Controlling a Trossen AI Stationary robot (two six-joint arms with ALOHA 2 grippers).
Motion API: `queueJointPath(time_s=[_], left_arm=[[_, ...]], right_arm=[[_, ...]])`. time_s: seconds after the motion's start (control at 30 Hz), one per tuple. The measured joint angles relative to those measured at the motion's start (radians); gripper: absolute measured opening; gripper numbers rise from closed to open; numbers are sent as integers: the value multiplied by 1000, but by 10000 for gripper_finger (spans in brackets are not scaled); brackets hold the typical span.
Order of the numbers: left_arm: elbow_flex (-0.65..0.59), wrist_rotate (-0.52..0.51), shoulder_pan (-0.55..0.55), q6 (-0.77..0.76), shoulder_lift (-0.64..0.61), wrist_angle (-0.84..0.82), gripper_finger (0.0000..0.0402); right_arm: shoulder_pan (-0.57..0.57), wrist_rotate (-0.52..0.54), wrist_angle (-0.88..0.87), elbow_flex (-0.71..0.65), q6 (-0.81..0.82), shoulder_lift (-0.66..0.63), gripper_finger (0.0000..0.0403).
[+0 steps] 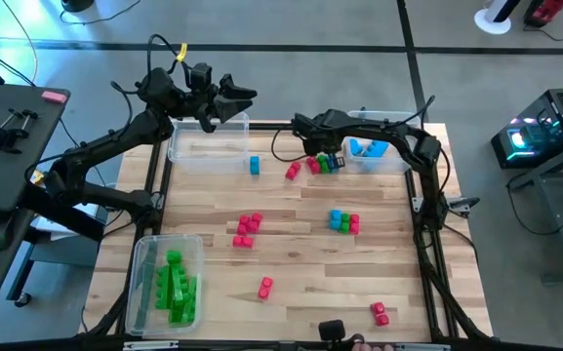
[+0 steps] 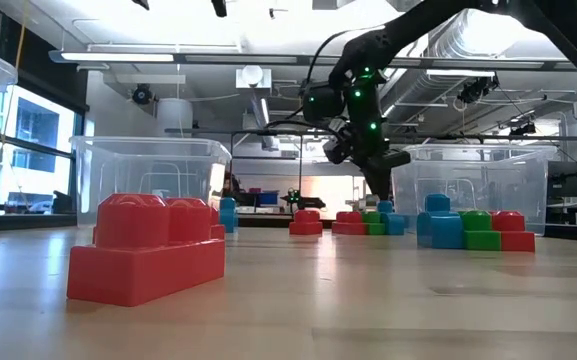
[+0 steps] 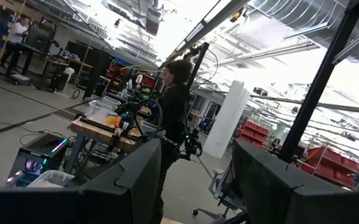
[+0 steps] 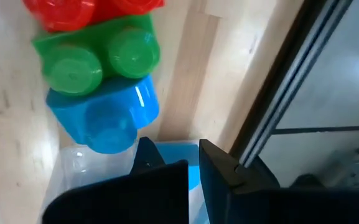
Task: Sort blocks
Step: Put the blue game piece into the top right transparent bin
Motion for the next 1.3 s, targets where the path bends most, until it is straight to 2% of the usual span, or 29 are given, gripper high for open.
queueJointPath(time_s=[0.17, 0.33, 0.67, 0.77, 0.87, 0.97, 1.17, 1.3], left_arm=[[0, 1, 0, 14, 0, -10, 184], [0, 2, 0, 15, 0, -24, 184], [0, 3, 0, 15, 0, -39, 184], [0, 3, 0, 15, 0, -58, 184], [0, 3, 0, 15, 0, -71, 184], [0, 3, 0, 15, 0, -72, 184], [0, 4, 0, 15, 0, -79, 184], [0, 10, 0, 15, 0, -79, 184]], right_arm=[[11, -75, -25, 0, 11, 0, 0], [51, -96, -30, 0, 6, 0, 0], [176, -275, -110, 0, 18, 0, 0], [216, -286, -144, 0, 22, 0, 0], [239, -239, -147, -1, 22, -10, 0], [225, -248, -149, -1, 31, -46, 0], [162, -334, -173, -1, -34, -152, 0], [115, -405, -154, -38, -4, -250, 0]])
